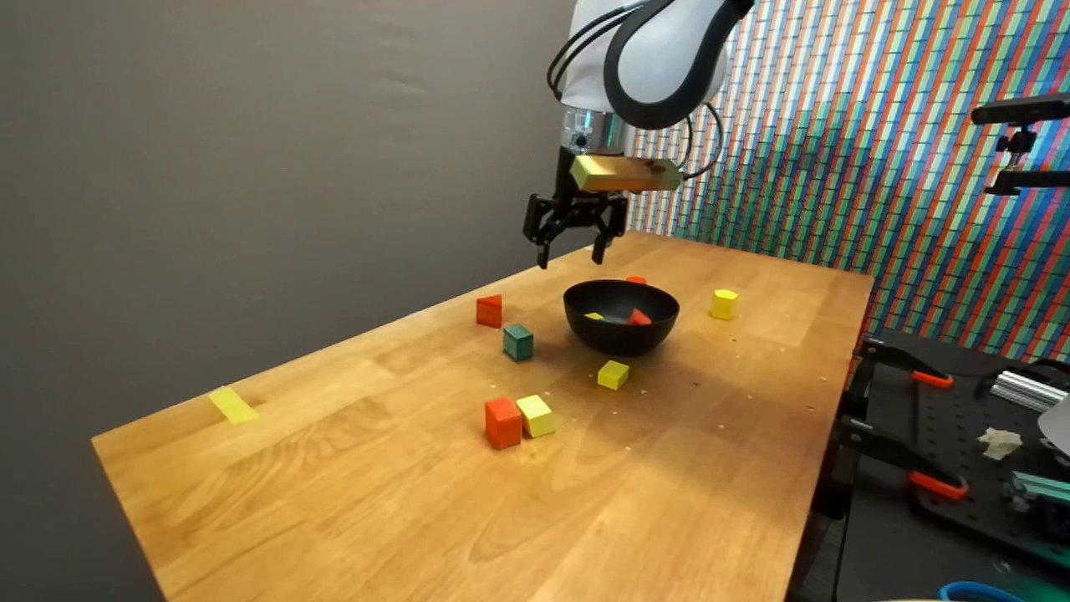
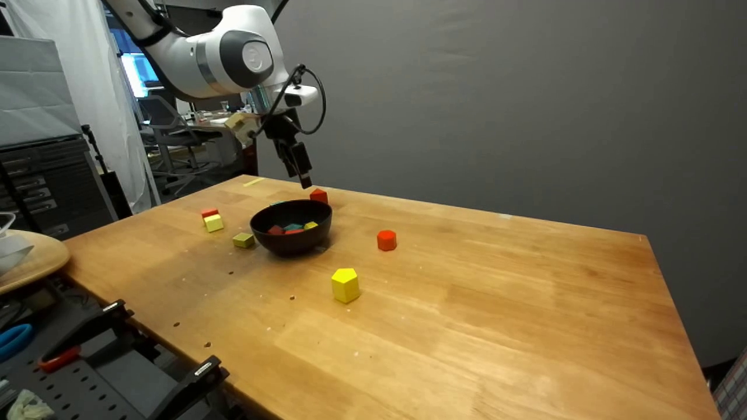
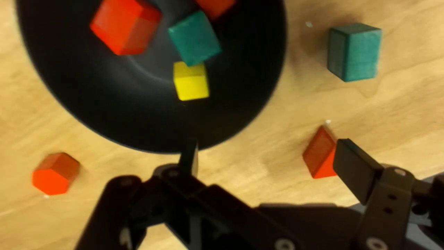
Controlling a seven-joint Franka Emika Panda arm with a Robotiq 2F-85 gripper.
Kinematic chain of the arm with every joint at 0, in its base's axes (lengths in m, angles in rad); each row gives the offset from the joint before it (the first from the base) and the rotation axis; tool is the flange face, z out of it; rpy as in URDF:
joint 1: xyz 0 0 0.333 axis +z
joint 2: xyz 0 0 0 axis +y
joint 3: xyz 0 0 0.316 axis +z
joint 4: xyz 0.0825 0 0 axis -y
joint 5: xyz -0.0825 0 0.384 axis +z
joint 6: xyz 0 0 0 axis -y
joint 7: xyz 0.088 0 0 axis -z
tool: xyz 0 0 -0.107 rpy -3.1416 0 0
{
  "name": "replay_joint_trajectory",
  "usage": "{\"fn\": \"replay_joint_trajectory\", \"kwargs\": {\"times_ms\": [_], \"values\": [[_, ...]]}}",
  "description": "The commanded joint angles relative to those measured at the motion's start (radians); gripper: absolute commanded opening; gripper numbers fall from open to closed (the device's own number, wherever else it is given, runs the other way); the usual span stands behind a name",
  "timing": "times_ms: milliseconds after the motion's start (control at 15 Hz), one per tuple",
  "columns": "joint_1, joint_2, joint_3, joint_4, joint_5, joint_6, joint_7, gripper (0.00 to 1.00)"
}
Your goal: Remove all the blocks from the black bowl and place them on the table
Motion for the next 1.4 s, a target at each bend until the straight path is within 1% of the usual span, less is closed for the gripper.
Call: {"fn": "replay_joint_trajectory", "kwargs": {"times_ms": [0, 133, 267, 400, 533, 600, 733, 867, 933, 1067, 1133, 1200, 1267, 1333], "values": [[-0.093, -0.147, 0.042, -0.222, 0.047, 0.044, -0.037, 1.00], [-0.145, -0.149, 0.076, -0.276, 0.113, 0.090, -0.072, 1.00], [-0.191, -0.115, 0.126, -0.301, 0.217, 0.174, -0.128, 1.00], [-0.238, -0.077, 0.197, -0.301, 0.343, 0.226, -0.207, 1.00], [-0.270, -0.042, 0.250, -0.286, 0.435, 0.242, -0.267, 1.00], [-0.277, -0.025, 0.262, -0.279, 0.459, 0.246, -0.279, 1.00], [-0.263, 0.003, 0.251, -0.276, 0.460, 0.255, -0.269, 1.00], [-0.215, 0.022, 0.196, -0.280, 0.408, 0.260, -0.221, 1.00], [-0.176, 0.026, 0.151, -0.288, 0.370, 0.275, -0.186, 1.00], [-0.074, 0.032, 0.039, -0.302, 0.277, 0.311, -0.117, 0.96], [0.011, 0.037, -0.050, -0.306, 0.207, 0.331, -0.058, 0.90], [0.072, 0.045, -0.115, -0.304, 0.160, 0.345, -0.019, 0.72], [0.133, 0.053, -0.177, -0.300, 0.115, 0.356, 0.020, 0.71], [0.191, 0.058, -0.233, -0.298, 0.079, 0.361, 0.057, 0.65]]}}
